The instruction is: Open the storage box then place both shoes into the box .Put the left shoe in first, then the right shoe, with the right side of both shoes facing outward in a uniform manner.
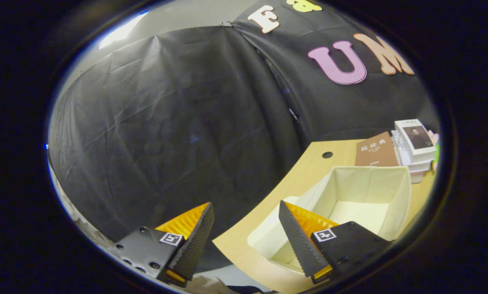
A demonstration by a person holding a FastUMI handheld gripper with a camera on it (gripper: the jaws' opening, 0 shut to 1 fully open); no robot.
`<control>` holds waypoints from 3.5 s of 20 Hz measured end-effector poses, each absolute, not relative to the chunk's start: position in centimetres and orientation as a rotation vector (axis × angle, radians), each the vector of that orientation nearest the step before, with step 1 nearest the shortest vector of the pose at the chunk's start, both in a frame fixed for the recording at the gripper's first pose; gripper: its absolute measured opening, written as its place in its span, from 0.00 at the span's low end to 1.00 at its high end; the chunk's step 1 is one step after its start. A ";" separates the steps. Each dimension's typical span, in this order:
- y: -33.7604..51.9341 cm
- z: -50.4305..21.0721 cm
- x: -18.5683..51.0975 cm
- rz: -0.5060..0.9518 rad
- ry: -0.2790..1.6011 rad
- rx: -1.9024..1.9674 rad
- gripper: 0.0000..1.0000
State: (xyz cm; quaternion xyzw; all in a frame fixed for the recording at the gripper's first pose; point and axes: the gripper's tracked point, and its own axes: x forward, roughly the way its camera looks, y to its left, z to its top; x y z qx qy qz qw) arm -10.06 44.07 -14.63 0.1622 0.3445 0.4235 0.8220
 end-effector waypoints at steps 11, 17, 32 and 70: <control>26.0 -15.7 -5.6 0.602 0.608 0.172 1.00; 14.4 -19.2 -4.8 0.404 0.634 0.099 1.00; 3.1 -34.3 -9.4 0.257 0.967 0.079 0.96; 15.8 -22.5 -3.5 0.029 0.998 0.565 0.03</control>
